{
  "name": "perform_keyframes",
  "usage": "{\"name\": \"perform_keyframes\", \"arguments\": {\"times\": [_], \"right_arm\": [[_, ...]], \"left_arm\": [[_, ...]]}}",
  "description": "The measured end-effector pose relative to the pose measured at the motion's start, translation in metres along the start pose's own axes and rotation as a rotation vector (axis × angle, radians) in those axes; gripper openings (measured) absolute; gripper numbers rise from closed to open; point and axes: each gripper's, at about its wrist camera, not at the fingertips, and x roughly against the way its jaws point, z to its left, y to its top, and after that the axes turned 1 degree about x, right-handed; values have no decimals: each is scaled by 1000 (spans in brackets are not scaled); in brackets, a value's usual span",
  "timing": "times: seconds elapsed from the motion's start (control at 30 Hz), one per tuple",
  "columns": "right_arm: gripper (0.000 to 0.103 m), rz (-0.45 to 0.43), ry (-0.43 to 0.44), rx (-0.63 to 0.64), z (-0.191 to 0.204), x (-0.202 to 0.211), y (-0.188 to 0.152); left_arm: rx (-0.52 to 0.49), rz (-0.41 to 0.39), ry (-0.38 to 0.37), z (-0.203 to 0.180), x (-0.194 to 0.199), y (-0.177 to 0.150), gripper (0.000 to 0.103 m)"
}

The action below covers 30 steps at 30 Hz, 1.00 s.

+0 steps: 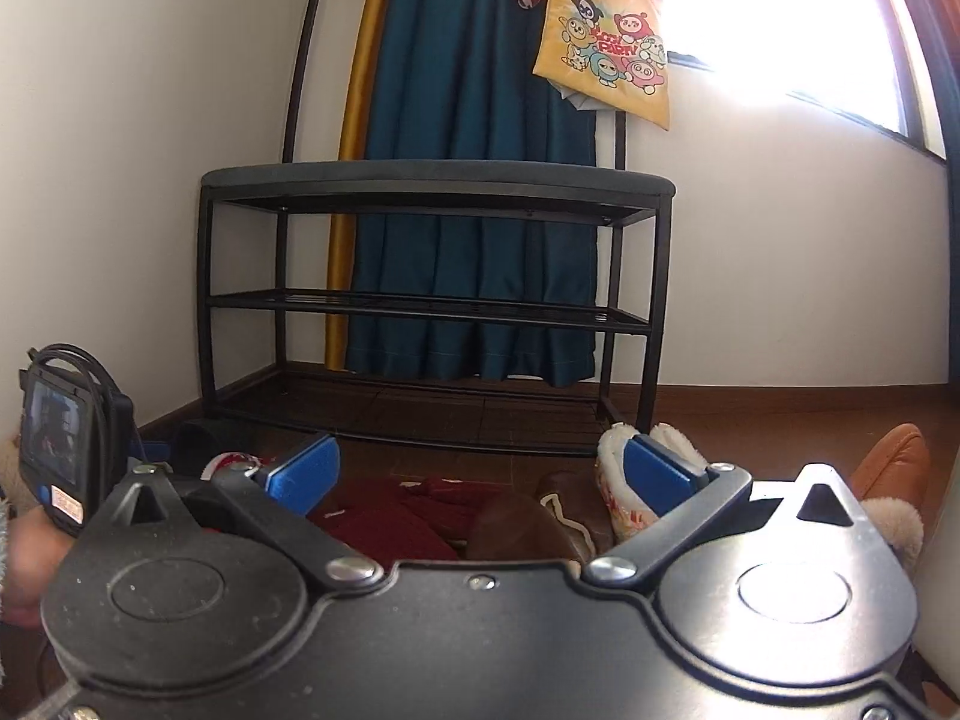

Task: Organize scattered shoes
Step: 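Lower the left gripper onto the red boot's white fur cuff and close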

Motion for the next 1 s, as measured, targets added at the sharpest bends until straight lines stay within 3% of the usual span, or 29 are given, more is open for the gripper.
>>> {"name": "perform_keyframes", "arguments": {"times": [0.27,0.37,0.53,0.77,1.0], "right_arm": [[103,56,-60,-70,-4,-5,0],[103,32,-76,-72,-6,-2,-1],[103,2,32,-76,-17,1,-1],[103,76,40,-184,-37,-13,-3],[103,99,43,-158,-36,-25,-7]], "left_arm": [[29,17,18,3,-2,-1,103],[6,16,31,-1,-7,1,103],[7,11,-1,-4,-19,2,103],[37,147,85,-26,-68,0,100],[32,359,183,-26,-125,-7,82]]}}
